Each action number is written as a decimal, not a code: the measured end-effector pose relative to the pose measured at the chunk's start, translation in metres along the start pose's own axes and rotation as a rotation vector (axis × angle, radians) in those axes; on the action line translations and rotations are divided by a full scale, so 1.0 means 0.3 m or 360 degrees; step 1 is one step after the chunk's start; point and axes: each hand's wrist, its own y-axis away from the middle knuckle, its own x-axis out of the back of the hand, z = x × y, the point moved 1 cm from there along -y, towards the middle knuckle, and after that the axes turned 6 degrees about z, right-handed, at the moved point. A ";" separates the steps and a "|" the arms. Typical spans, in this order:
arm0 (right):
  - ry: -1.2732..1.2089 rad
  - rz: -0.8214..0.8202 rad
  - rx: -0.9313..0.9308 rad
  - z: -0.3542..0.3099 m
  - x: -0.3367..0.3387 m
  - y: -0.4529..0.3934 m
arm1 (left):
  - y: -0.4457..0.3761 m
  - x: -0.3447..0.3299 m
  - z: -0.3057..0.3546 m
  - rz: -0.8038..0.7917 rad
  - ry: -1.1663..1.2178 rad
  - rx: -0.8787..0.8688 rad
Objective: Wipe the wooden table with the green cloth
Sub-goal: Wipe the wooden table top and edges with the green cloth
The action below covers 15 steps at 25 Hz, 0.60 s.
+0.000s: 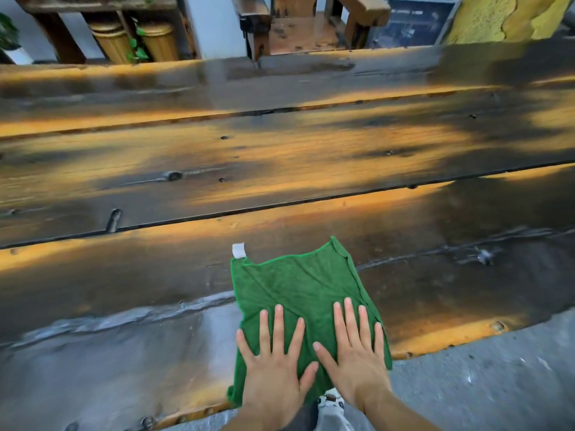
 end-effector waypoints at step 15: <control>0.0110 0.0010 0.0046 0.163 0.254 -0.834 | -0.794 0.133 0.130 0.0046 -0.0024 0.0252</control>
